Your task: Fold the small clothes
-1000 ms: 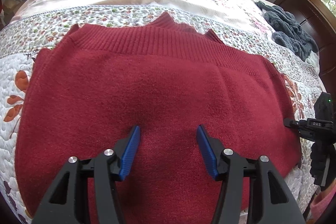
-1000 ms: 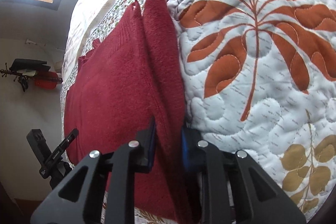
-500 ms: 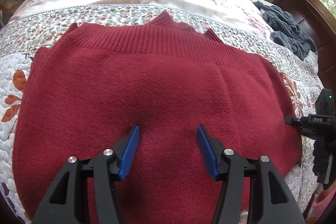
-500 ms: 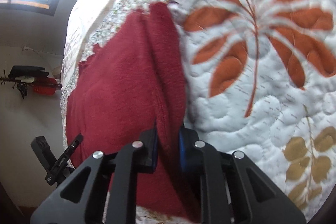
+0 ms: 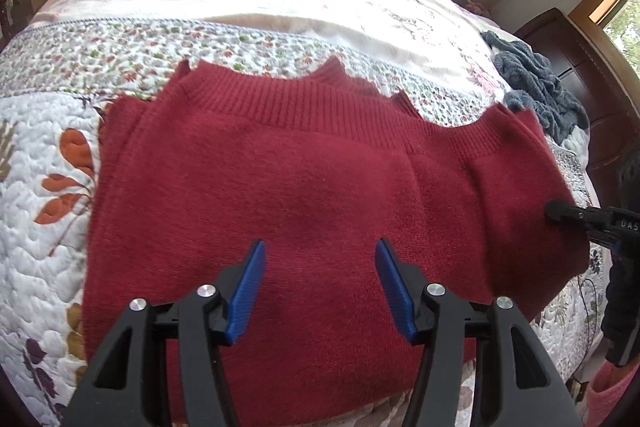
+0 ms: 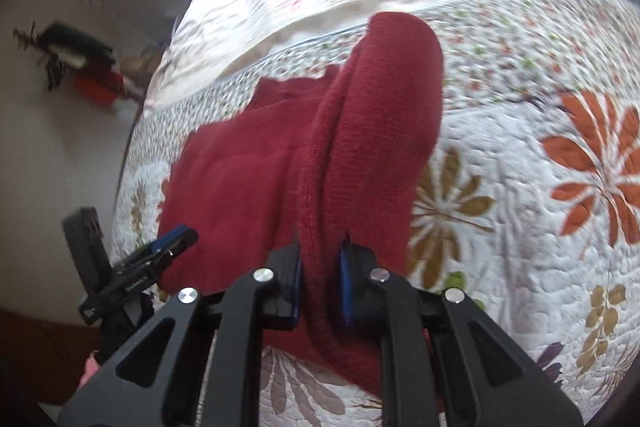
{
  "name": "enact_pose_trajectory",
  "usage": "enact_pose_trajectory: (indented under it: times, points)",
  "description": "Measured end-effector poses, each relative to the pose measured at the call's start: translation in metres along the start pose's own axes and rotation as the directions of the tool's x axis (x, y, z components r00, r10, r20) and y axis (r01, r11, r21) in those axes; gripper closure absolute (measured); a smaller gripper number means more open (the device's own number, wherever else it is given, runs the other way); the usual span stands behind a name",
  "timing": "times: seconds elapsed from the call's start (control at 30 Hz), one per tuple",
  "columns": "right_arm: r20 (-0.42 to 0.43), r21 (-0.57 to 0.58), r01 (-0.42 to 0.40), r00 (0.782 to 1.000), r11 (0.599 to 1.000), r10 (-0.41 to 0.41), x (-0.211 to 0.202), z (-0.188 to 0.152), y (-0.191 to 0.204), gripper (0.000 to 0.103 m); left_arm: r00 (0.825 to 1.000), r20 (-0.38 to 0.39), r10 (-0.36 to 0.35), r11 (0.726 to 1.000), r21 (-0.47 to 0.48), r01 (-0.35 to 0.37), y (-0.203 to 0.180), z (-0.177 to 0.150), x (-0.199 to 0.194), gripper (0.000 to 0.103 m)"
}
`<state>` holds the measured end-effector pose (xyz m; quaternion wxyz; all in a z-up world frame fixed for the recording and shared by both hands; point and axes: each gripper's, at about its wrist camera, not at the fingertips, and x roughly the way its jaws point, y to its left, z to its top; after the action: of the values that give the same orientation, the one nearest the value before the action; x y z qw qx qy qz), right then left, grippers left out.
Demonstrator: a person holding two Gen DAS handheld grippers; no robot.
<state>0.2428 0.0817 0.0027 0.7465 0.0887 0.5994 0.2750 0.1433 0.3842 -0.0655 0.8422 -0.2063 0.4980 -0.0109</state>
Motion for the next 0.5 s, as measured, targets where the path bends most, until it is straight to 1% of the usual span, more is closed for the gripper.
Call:
enact_pose_trajectory:
  times: [0.17, 0.3, 0.33, 0.37, 0.4, 0.43, 0.5]
  points:
    - [-0.037, -0.039, 0.038, 0.999, 0.998, -0.04, 0.028, 0.0, 0.027, 0.09, 1.0, 0.007, -0.011, 1.0, -0.009, 0.011, 0.004, 0.001, -0.006, 0.046]
    - [-0.074, -0.061, 0.064, 0.995, 0.996, -0.068, 0.054, -0.004, 0.039, 0.088, 1.0, 0.008, -0.016, 1.0, -0.021, 0.016, 0.01, 0.002, -0.006, 0.046]
    - [-0.086, -0.06, 0.066, 0.994, 0.996, -0.071, 0.062, -0.005, 0.04, 0.085, 1.0, 0.007, -0.018, 0.999, -0.026, 0.018, 0.011, 0.002, -0.006, 0.046]
    - [-0.094, -0.054, 0.067, 0.993, 0.996, -0.072, 0.068, -0.005, 0.041, 0.084, 1.0, 0.005, -0.023, 0.999, -0.034, 0.023, 0.013, 0.002, -0.006, 0.046]
    - [-0.099, -0.05, 0.064, 0.993, 0.997, -0.068, 0.073, -0.006, 0.041, 0.08, 1.0, 0.003, -0.027, 0.999, -0.041, 0.027, 0.014, 0.002, -0.005, 0.046]
    - [-0.103, -0.036, 0.045, 0.993, 0.998, -0.048, 0.078, -0.007, 0.041, 0.075, 1.0, 0.003, -0.029, 0.999, -0.045, 0.029, 0.015, 0.001, -0.005, 0.046]
    - [-0.106, -0.016, 0.024, 0.994, 1.0, -0.025, 0.083, -0.008, 0.042, 0.07, 0.999, 0.001, -0.033, 0.998, -0.051, 0.033, 0.017, 0.0, -0.005, 0.046]
